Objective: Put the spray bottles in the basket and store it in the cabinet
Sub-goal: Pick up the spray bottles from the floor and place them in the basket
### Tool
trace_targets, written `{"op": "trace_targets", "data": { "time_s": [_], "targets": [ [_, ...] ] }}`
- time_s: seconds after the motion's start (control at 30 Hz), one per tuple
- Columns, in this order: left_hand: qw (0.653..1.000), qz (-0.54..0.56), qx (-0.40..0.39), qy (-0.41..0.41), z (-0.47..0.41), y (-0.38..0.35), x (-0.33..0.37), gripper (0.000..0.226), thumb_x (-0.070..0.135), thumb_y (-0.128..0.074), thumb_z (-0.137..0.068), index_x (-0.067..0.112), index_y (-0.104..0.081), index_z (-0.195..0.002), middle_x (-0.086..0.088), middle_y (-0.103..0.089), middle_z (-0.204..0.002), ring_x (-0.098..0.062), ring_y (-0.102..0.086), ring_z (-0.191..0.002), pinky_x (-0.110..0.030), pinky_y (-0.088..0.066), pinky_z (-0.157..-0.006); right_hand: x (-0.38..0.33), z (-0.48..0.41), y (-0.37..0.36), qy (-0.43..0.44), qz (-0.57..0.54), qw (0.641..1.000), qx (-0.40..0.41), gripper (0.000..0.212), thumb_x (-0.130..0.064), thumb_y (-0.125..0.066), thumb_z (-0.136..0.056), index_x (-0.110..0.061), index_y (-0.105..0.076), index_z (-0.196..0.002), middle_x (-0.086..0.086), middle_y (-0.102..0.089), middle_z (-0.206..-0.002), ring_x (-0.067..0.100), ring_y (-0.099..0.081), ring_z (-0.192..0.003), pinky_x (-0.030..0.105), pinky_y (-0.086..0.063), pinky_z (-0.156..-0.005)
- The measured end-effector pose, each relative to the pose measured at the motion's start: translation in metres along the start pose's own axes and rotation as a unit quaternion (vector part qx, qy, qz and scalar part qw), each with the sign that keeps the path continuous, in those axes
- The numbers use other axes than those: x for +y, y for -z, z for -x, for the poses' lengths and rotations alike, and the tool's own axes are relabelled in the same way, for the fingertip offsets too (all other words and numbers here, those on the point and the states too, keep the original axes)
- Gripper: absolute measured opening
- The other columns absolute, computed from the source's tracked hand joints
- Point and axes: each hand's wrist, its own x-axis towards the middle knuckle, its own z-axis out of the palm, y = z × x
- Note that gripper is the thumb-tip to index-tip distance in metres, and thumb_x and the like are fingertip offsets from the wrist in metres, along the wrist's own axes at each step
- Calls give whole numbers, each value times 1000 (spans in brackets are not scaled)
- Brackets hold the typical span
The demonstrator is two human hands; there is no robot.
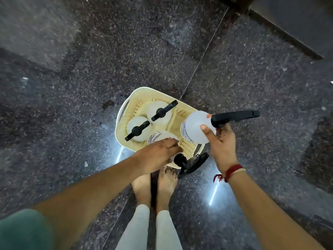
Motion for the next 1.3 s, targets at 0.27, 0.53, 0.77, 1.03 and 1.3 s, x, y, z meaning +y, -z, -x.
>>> {"op": "trace_targets", "data": {
  "time_s": [0.27, 0.53, 0.77, 1.03, 1.3],
  "targets": [
    [996, 12, -60, 63, 3, -8, -35, 43, 6, -56, -90, 16, -44, -131, -7, -56, -128, -29, -61, -108, -39, -53, -81, 25, -11, -17, -11, 14, 1000, -16, 38, 9, -66, -80, -18, -62, -105, -12, -65, -100, -2, -58, -91, 14, -46, -89],
    [993, 56, -47, 93, -3, -32, -34, 42, 3, -52, -91, 14, -43, -131, -8, -57, -122, -31, -58, -107, -40, -50, -78, 47, -17, -28, -57, 17, 998, -1, 38, 14, -62, -78, -7, -62, -110, -2, -64, -107, 11, -58, -104, 18, -46, -95],
    [983, 123, 34, 132, -1, -44, -23, 40, -5, -59, -79, 3, -47, -116, -13, -62, -104, -35, -61, -91, -45, -51, -72, 44, -27, -26, -64, 3, 998, 6, 38, 19, -60, -77, -5, -62, -106, 1, -64, -101, 10, -58, -95, 7, -47, -81],
    [957, 177, 70, 218, -2, -50, -40, 39, -11, -53, -77, 8, -47, -111, -2, -57, -87, -29, -59, -79, -35, -47, -65, 50, -29, -31, -64, 17, 998, 14, 38, 20, -60, -75, 2, -63, -107, -10, -61, -88, -2, -57, -83, 19, -49, -85],
    [956, 141, 8, 259, -13, -49, -47, 46, -9, -47, -71, 14, -41, -111, -3, -52, -92, -34, -55, -77, -38, -44, -64, 64, -30, -37, -59, 8, 998, 31, 39, 23, -58, -74, 6, -62, -108, -7, -61, -91, -7, -59, -80, 9, -49, -74]
  ]
}}
